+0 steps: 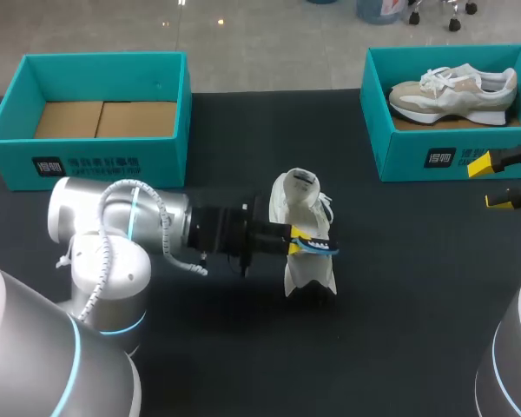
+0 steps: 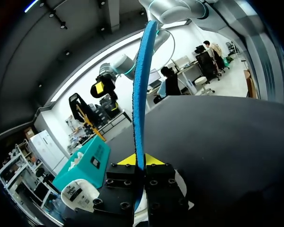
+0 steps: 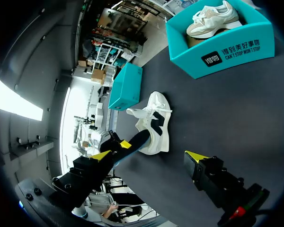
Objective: Take the shoe out of the shoebox, open the shoe tongue, remove and reinsert the insole, then place the shoe into the shoebox
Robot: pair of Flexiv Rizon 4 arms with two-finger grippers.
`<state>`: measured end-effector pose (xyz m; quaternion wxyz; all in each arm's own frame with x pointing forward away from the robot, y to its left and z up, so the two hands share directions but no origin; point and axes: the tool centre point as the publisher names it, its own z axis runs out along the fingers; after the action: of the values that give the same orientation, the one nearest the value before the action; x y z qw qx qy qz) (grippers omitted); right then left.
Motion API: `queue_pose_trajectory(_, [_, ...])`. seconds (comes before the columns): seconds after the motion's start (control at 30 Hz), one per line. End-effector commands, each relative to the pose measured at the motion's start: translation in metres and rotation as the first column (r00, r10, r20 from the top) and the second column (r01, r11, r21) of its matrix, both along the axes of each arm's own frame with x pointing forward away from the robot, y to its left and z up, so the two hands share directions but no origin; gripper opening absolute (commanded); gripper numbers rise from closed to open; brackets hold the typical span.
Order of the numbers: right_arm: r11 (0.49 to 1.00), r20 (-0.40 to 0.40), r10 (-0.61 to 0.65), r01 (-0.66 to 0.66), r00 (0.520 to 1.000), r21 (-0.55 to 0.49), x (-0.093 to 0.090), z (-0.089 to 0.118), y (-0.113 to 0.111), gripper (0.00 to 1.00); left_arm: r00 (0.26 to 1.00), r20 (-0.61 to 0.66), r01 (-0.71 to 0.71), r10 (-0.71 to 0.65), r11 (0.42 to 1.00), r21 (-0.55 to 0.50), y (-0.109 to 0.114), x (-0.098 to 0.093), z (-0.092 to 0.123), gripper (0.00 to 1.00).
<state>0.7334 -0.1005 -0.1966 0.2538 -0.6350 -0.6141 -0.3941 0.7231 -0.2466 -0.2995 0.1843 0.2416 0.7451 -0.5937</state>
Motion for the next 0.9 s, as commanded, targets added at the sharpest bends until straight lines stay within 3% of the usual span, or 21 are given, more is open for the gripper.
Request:
queue_pose_trajectory(0.03, [1.000,-0.001,-0.002,0.002,1.000,-0.003,-0.001,0.000,0.000,1.00,1.000,-0.008,-0.018,0.018,1.000,-0.003,-0.005,0.004,-0.007,0.00])
queue_pose_trajectory(0.9, [1.000,-0.001,-0.002,0.002,1.000,-0.003,-0.001,0.000,0.000,1.00,0.996,-0.009,-0.092,0.092,0.995,0.045,-0.004,0.037,-0.028,0.00])
